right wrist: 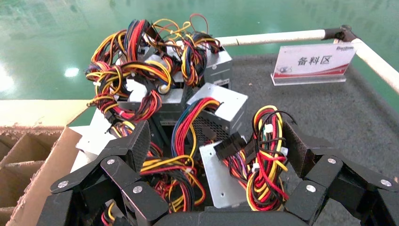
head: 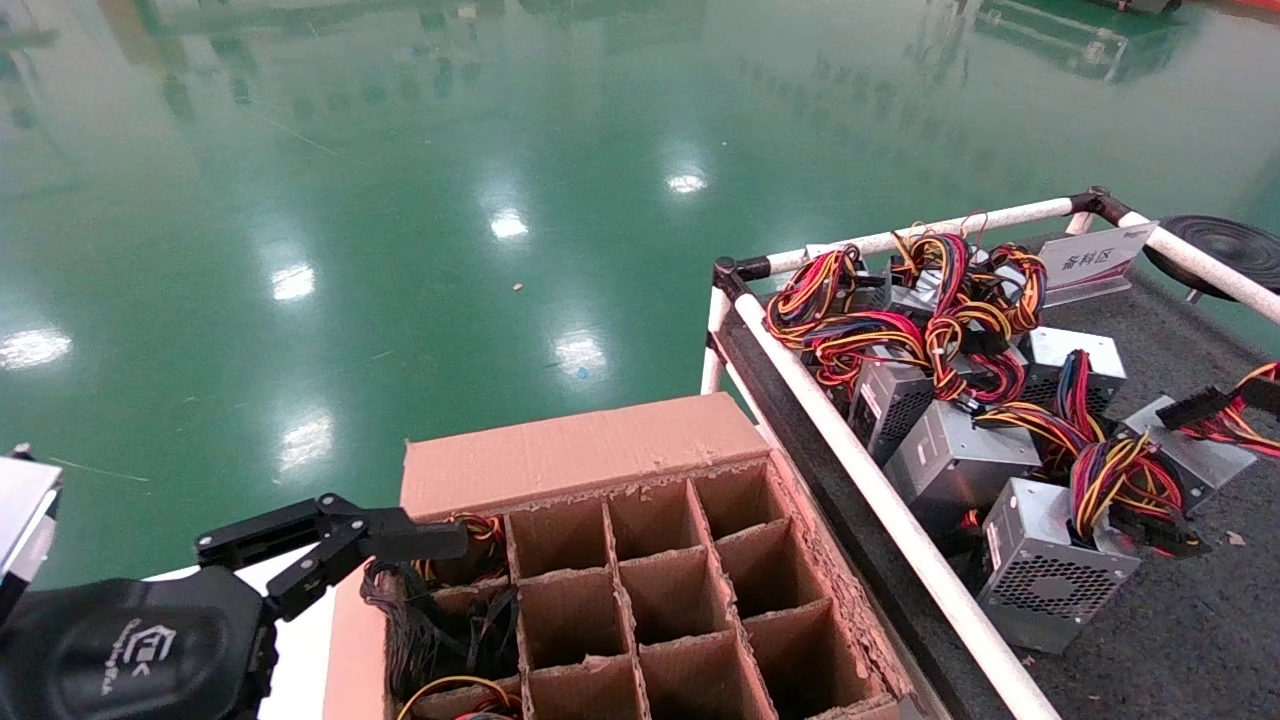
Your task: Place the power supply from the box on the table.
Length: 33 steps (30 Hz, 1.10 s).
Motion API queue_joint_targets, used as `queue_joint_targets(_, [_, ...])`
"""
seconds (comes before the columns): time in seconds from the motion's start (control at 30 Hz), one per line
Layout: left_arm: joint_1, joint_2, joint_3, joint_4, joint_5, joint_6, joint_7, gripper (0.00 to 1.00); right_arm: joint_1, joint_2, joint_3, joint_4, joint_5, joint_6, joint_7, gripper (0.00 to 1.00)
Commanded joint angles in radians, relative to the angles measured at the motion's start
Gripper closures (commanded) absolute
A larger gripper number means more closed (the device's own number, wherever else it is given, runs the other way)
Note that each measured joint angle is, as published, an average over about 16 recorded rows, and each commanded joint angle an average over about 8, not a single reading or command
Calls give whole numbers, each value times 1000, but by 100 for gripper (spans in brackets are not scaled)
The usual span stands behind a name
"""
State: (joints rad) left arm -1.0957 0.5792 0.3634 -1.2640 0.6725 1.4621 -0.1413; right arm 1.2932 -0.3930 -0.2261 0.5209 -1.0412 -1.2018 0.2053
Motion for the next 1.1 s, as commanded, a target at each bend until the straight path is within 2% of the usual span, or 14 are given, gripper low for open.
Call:
queue_joint_targets(0.03, [0, 0, 0, 0, 0, 0, 0, 0, 12, -2, -4, 10, -7, 4, 9, 0])
queue_joint_targets(0.73, [0, 0, 0, 0, 0, 0, 0, 0, 64, 0, -22, 29, -31, -14, 48, 0])
queue_joint_targets(1.1, [0, 0, 0, 0, 0, 0, 0, 0, 22, -34, -28, 139, 19, -56, 39, 0])
